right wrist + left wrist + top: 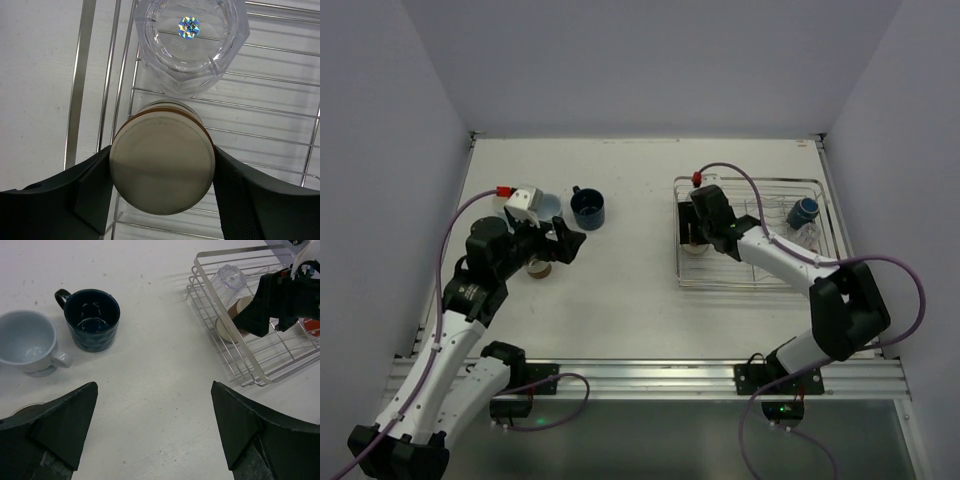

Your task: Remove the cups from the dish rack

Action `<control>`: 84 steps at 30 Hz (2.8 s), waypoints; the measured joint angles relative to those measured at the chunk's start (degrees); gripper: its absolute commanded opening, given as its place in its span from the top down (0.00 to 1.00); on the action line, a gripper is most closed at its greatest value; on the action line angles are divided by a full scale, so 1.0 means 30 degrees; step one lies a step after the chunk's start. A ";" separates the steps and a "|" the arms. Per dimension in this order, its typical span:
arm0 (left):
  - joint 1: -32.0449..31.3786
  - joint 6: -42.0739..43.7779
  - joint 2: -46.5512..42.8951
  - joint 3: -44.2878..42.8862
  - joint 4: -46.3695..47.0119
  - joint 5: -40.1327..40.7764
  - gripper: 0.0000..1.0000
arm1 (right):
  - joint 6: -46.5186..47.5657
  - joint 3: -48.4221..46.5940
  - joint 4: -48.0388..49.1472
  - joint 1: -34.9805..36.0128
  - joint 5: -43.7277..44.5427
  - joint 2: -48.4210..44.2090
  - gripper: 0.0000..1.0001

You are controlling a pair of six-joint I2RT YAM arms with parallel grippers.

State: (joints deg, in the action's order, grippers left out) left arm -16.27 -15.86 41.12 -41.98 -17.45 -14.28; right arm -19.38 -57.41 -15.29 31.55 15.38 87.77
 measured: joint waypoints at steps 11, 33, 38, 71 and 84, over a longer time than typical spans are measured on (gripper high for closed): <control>-0.0364 -0.5238 0.0299 0.2885 0.6819 -0.6011 0.01 | -0.1909 0.4685 0.2047 0.0182 -0.2667 -1.1759 0.67; -0.6768 -1.2881 0.5136 0.5486 1.9489 -0.6980 0.56 | -1.1584 0.9092 1.6196 0.1399 -1.5613 -0.9741 0.66; -0.6863 -1.3355 0.4663 0.5574 1.9875 -0.6725 1.00 | -1.2830 0.9391 1.8433 0.1472 -1.6203 -0.8845 0.23; 0.0612 -0.0831 1.0069 -0.5705 -0.9318 0.8408 1.00 | -0.4707 0.8262 0.5297 0.1727 -0.7956 -1.3092 0.01; 0.0678 -0.0313 1.1227 -0.7169 -1.0659 0.8131 1.00 | -0.4532 0.8240 0.5231 0.1727 -0.7949 -1.2662 0.01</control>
State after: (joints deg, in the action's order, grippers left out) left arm -14.24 -16.80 74.81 -63.48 -49.43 10.11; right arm -32.97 -32.69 0.40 36.73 -8.47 49.78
